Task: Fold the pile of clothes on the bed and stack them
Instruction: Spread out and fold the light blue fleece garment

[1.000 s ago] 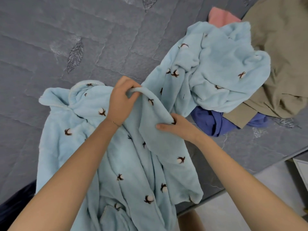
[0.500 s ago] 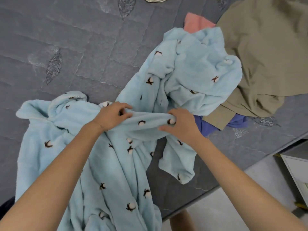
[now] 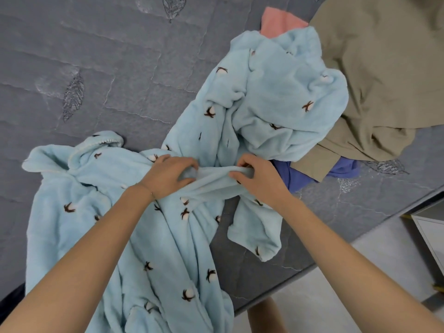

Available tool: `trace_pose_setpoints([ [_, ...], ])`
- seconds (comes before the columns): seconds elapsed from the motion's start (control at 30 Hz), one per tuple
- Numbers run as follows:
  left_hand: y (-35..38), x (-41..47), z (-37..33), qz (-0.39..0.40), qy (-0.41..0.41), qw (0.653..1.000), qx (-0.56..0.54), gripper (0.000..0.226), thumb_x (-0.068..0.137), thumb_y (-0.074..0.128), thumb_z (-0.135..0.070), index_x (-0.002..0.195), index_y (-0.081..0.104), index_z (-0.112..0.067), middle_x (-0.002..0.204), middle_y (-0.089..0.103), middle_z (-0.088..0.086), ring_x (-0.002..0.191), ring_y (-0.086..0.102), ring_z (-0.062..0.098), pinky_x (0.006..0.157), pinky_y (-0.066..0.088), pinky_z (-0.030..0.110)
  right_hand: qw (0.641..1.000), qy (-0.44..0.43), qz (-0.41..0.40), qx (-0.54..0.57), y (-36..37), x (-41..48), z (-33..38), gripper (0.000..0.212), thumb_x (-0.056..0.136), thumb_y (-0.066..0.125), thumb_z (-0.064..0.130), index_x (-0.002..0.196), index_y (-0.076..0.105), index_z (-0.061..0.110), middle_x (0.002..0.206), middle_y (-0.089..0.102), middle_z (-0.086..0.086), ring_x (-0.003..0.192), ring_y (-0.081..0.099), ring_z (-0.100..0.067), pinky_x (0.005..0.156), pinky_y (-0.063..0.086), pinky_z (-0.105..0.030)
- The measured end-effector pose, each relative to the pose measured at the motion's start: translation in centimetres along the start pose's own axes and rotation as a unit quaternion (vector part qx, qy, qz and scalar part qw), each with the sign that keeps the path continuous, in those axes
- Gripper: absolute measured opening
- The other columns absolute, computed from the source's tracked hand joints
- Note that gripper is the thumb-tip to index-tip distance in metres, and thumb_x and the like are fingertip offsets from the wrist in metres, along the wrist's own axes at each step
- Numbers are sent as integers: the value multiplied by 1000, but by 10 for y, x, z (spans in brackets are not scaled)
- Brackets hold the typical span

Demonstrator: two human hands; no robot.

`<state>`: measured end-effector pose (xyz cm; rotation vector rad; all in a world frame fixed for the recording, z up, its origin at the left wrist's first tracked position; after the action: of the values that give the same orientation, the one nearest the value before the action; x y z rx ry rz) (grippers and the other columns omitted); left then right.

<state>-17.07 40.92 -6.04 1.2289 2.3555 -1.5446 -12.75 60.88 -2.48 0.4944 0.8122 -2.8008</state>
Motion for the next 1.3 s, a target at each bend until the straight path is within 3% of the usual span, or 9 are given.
trace_pose_setpoints([
  [0.2, -4, 17, -14, -21, 13, 999, 42, 15, 95, 57, -27, 89, 67, -18, 82, 63, -8, 86, 58, 16, 109, 29, 41, 999, 13, -11, -29, -4, 4, -2, 22, 94, 63, 30, 83, 48, 19, 71, 57, 0, 65, 52, -17, 61, 42, -31],
  [0.27, -22, 17, -13, -82, 2, 996, -20, 27, 95, 51, -32, 86, 68, -13, 75, 67, -1, 73, 59, 21, 88, 46, 39, 999, 34, -15, -12, -11, 5, -9, 25, 95, 62, 33, 82, 46, 20, 67, 55, 2, 59, 48, -12, 57, 39, -27],
  [0.4, -57, 18, -8, -148, -47, 983, -102, 18, 100, 53, -20, 100, 70, -13, 92, 69, -5, 83, 60, 17, 74, 45, 32, 997, 66, 25, 10, -19, 13, -11, 38, 91, 64, 43, 80, 57, 8, 66, 55, -7, 56, 42, -11, 55, 34, -27],
  [0.57, -59, 33, 1, -84, -71, 986, -128, 19, 102, 49, -26, 93, 65, -21, 88, 67, -5, 81, 60, 19, 79, 49, 41, 997, 63, 30, -18, -33, 26, 1, 43, 94, 60, 41, 64, 41, 18, 58, 39, 3, 53, 34, -10, 54, 29, -28],
  [0.77, -55, 32, -25, -42, -32, 969, -241, 17, 88, 62, -48, 87, 65, -31, 87, 64, -10, 84, 58, 7, 77, 44, 20, 995, 81, -7, 59, -52, 37, 7, 42, 92, 64, 40, 66, 38, 19, 62, 36, 4, 58, 35, -11, 56, 29, -27],
  [0.93, -73, 32, -22, -122, -70, 950, -280, 14, 93, 66, -17, 79, 62, -14, 73, 54, -7, 66, 47, 1, 64, 36, 15, 994, 75, 56, 56, -57, 43, 16, 42, 83, 75, 39, 69, 44, 13, 63, 34, 2, 56, 31, -8, 50, 25, -19],
  [1.1, -97, 31, 1, -245, -137, 918, -281, 19, 92, 66, -17, 75, 58, -18, 68, 52, -10, 64, 46, 0, 63, 36, 15, 968, 119, 216, -47, -44, 34, -4, 51, 76, 78, 49, 98, 67, 5, 91, 67, -12, 76, 59, -16, 65, 43, -27],
  [1.23, -100, 32, 10, -267, -176, 932, -172, 22, 91, 67, -25, 75, 53, -27, 80, 56, -5, 82, 52, 15, 81, 40, 39, 956, 146, 255, -12, -43, 13, -21, 25, 80, 77, 44, 87, 69, 21, 86, 69, 5, 79, 63, -9, 68, 45, -23],
  [1.3, -92, 38, 3, -219, -178, 953, -109, 13, 90, 68, -30, 83, 57, -28, 95, 59, -5, 99, 50, 22, 89, 32, 38, 962, 143, 231, 19, -52, 7, -24, 21, 82, 77, 41, 81, 67, 22, 83, 69, 3, 75, 63, -10, 67, 46, -24],
])
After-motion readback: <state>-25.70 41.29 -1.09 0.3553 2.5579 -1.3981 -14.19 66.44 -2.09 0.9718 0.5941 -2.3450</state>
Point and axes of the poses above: each hand's wrist, its own x-axis towards the middle knuckle, its own y-axis out of the palm, z = x × y, the point moved 9 cm from there along x, towards the middle knuckle
